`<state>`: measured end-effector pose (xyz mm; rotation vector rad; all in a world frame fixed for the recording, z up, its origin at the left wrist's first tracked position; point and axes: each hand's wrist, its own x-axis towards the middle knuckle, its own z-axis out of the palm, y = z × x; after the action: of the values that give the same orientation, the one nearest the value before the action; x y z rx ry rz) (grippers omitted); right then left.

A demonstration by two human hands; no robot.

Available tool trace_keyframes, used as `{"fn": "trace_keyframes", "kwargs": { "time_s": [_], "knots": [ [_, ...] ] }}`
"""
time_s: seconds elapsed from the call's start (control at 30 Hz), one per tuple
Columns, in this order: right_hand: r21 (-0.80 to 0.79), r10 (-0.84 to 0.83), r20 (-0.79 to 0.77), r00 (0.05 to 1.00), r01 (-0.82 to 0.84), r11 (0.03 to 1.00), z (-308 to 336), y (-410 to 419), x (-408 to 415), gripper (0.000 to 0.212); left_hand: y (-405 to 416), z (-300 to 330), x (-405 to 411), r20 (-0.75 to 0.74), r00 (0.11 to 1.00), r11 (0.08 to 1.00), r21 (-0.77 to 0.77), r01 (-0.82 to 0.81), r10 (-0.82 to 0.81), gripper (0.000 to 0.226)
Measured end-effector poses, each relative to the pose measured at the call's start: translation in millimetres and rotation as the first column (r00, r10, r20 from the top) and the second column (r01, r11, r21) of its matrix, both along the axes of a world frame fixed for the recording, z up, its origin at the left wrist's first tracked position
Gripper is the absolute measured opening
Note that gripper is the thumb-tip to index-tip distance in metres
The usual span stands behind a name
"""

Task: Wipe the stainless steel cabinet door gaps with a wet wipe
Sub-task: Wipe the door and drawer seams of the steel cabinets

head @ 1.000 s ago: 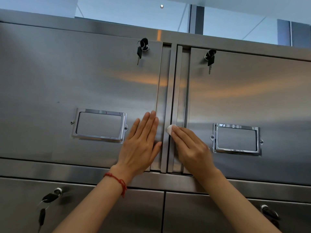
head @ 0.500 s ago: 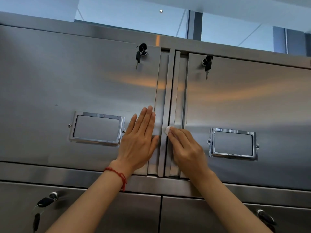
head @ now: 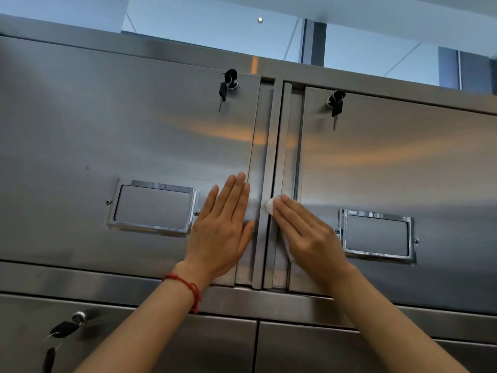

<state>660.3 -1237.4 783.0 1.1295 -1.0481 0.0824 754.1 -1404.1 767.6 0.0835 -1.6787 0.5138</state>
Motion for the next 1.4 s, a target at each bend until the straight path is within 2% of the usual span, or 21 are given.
{"fn": "trace_keyframes", "kwargs": {
  "time_s": [0.27, 0.4, 0.73, 1.0, 1.2, 1.4],
  "knots": [
    [0.085, -0.035, -0.038, 0.999, 0.038, 0.996, 2, 10, -1, 0.038, 1, 0, 1, 0.011, 1.000, 1.000, 0.004, -0.012, 0.012, 0.061],
    [0.058, -0.010, -0.055, 0.998, 0.014, 0.998, 10, 8, -1, 0.029, 1, 0, 2, 0.005, 1.000, 1.000, 0.004, -0.012, 0.012, 0.061],
    [0.091, 0.004, -0.123, 0.992, 0.008, 0.996, 14, 11, -4, 0.023, 1, 0, 2, -0.002, 1.000, 1.000, -0.002, -0.012, 0.012, 0.060],
    [0.119, 0.020, -0.099, 0.995, -0.008, 0.993, 13, 13, -4, 0.032, 1, 0, 1, -0.003, 1.000, 1.000, 0.000, -0.024, 0.024, 0.061],
    [0.032, 0.052, -0.056, 0.997, -0.050, 0.998, 25, 3, -4, 0.028, 1, 0, 1, -0.005, 1.000, 1.000, -0.005, -0.016, 0.016, 0.060],
    [0.080, 0.040, -0.055, 0.998, -0.036, 0.996, 13, 7, -7, 0.035, 2, 0, 1, -0.004, 0.999, 0.999, 0.001, -0.033, 0.033, 0.060]
  ]
}}
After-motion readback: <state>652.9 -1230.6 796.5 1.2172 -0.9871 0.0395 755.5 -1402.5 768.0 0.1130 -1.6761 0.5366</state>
